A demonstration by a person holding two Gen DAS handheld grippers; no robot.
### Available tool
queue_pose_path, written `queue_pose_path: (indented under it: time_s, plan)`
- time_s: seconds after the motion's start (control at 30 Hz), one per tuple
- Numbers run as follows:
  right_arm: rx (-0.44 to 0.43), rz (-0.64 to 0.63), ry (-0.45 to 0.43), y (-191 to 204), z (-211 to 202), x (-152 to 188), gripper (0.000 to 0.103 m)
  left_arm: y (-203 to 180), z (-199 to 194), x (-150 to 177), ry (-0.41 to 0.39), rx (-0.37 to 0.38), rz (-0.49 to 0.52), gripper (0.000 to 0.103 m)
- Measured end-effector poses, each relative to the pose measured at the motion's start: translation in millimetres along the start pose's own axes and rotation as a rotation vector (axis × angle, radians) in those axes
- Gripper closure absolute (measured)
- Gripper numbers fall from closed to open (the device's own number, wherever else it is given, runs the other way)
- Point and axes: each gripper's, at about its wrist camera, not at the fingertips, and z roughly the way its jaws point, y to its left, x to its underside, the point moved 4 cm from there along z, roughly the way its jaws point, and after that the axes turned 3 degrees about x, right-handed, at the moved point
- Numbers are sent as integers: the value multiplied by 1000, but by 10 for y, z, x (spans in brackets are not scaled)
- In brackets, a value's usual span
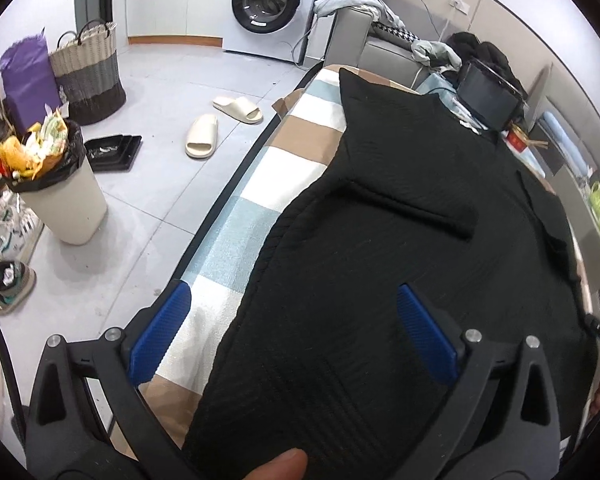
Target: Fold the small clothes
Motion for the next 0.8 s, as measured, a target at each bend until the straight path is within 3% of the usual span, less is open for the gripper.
queue_pose_path:
  time_s: [0.13, 0.2, 0.27, 0.3, 0.37, 0.43, 0.53, 0.8]
  plan:
    - [33, -37, 0, 51, 78, -26, 62, -57, 25, -13, 17, 9, 14, 4]
    - [59, -54, 2, 60, 119, -36, 77, -85, 43, -18, 29, 11, 23, 18]
    - [103, -89, -11, 75, 135, -45, 89, -110, 74, -25, 42, 10, 37, 45]
    - [115, -97, -16, 71, 140, -47, 93, -126, 99, -22, 51, 15, 45, 53]
    - [129, -92, -16, 46, 151, -58, 95, -153, 130, -22, 45, 12, 70, 79]
    - [138, -78, -19, -3, 159, -74, 96, -179, 159, -28, 47, 13, 86, 90]
    - [151, -46, -22, -92, 178, -109, 96, -236, 194, -43, 47, 49, 94, 96]
    - [176, 27, -28, -293, 199, -221, 97, -647, 376, -101, 52, 106, 162, 96]
